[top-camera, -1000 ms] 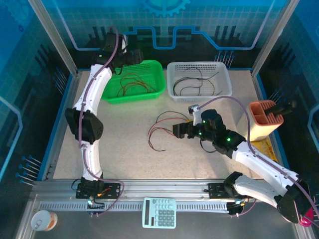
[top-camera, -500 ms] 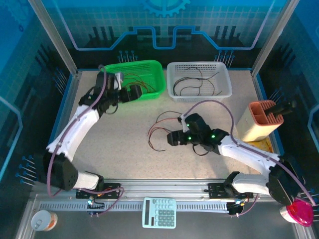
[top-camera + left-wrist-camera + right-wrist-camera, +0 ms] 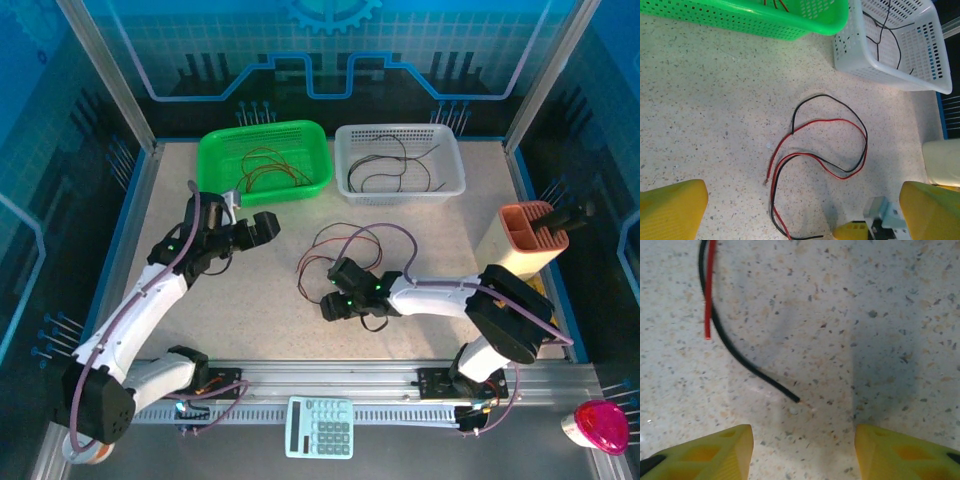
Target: Untangle the cables
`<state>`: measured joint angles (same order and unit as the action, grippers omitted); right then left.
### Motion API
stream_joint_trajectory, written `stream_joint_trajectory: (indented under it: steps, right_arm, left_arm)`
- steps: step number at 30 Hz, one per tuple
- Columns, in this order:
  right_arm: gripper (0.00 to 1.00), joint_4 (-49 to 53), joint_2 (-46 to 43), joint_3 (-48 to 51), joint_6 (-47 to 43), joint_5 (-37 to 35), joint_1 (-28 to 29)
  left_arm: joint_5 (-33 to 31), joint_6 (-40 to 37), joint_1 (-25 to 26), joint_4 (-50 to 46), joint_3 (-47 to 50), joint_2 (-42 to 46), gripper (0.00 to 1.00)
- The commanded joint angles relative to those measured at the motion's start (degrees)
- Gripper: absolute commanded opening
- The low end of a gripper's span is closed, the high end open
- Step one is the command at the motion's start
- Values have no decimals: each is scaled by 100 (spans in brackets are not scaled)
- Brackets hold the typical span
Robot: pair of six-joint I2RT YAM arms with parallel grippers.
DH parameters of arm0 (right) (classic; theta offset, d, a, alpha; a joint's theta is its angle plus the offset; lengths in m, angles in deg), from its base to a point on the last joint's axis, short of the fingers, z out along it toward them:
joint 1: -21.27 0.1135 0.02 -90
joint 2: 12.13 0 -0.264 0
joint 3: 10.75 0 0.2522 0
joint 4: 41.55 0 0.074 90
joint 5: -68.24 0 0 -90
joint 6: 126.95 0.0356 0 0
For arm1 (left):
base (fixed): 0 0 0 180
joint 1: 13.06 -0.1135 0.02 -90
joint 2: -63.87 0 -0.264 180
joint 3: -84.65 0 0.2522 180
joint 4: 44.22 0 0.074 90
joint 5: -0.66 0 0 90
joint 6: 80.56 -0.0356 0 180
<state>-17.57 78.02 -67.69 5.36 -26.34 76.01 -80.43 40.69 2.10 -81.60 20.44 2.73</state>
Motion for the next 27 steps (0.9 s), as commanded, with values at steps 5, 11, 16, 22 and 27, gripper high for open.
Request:
stream_joint_trajectory:
  steps: [5,11,16,22,27]
  right_arm:
    - [49,-300,378,-392,235,-119,54]
    - [47,-310,523,-567,218,-105,52]
    - [42,-286,597,-692,195,-119,43]
    - [37,-215,607,-874,135,-128,38]
    - [32,-178,615,-920,117,-132,41]
  left_arm:
    - [154,97,75,162,111,89,99]
    - [178,116,115,215,186,88,99]
    - [164,112,128,235,189,75,99]
    - [182,136,148,280,182,45,99]
    - [173,136,163,283,185,40,99]
